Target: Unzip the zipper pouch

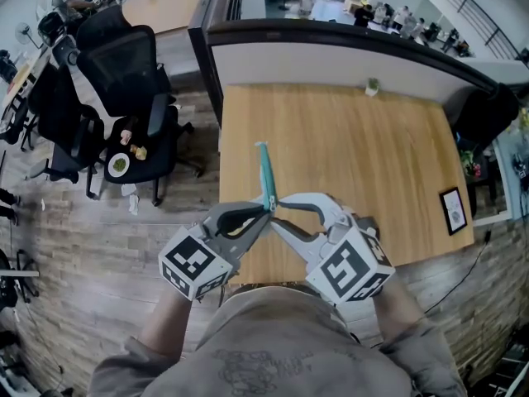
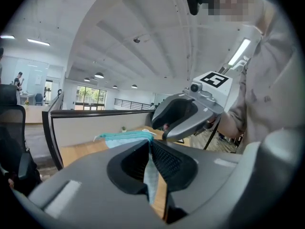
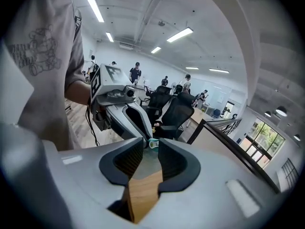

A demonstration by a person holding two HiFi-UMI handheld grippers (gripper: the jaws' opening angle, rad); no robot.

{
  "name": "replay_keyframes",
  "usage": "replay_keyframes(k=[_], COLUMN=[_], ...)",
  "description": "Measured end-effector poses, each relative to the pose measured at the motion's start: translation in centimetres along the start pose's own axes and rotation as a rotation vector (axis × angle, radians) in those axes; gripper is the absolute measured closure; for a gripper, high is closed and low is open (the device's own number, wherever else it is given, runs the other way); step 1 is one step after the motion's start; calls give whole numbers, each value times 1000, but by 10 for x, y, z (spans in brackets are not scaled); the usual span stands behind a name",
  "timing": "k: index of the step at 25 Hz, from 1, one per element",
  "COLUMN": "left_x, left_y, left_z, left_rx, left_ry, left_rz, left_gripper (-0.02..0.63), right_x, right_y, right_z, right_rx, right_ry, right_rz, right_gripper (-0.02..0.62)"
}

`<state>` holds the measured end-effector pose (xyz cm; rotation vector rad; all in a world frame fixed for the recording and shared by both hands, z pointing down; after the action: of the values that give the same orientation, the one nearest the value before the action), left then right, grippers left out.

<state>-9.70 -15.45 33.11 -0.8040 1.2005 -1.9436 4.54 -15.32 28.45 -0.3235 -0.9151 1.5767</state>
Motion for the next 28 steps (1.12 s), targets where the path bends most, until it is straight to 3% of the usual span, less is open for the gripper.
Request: replay_keyframes(k=[7, 18, 22, 28], left_x=[-4, -8, -12, -15], left_y=[-7, -13, -11, 1], left_z=[4, 10, 9, 1], left_rx=[44, 84, 107, 112], left_ry=[-28, -50, -81, -150], left_rz=[23, 36, 122, 284], left_gripper=[584, 584, 586, 591], right_x=[4, 2, -6, -27], right_y=[-9, -17, -20, -25], right_z=[7, 2, -1, -7], right_rx=[31, 51, 40, -66], right_ry=[4, -30, 58, 232], right_rz=[-7, 3, 34, 201], right_gripper=[491, 581, 583, 581])
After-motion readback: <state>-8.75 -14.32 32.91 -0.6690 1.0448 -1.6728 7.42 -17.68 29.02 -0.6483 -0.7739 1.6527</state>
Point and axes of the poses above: the fingertips, and each gripper's own axes: z forward along the fingers, x to its left, y out of its top, the point moved 9 cm from there along -z, backward along the fingers, and after that the axes turned 6 degrees about x, right-handed, at the moved point
